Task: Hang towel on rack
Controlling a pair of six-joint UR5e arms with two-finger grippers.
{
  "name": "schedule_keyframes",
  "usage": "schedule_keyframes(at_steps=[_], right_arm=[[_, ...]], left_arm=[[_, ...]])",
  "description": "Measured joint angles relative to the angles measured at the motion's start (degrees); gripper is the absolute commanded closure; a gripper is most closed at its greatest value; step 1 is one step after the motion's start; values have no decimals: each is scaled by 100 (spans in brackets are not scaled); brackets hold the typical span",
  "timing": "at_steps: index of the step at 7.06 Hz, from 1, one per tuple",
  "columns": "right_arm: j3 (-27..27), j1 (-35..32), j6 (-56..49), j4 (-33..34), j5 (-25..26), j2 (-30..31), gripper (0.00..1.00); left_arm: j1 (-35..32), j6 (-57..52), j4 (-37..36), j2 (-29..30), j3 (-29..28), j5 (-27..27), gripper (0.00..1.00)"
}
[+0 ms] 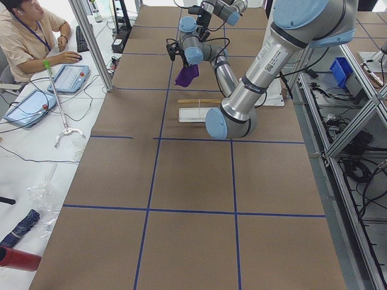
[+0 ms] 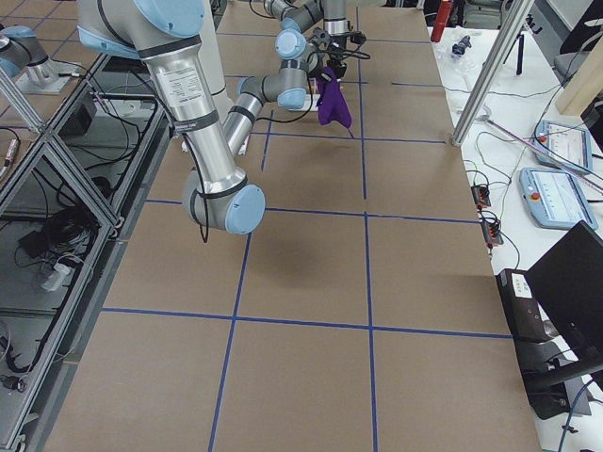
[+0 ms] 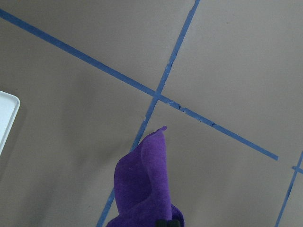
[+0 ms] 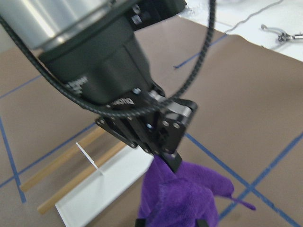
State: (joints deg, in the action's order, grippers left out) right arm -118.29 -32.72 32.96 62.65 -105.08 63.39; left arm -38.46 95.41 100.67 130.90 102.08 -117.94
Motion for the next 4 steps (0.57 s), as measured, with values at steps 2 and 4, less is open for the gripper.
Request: schedule_keyframes(at_steps=[2,4], right_arm=[[-196,-285,10,1366,-455,13,0],[-154,-728,-121,2387,-810,102,0]], left_arm=[[-28,-428,-9,-502,456,1,100],[-82,-1137,-18,-955,685,7,100]])
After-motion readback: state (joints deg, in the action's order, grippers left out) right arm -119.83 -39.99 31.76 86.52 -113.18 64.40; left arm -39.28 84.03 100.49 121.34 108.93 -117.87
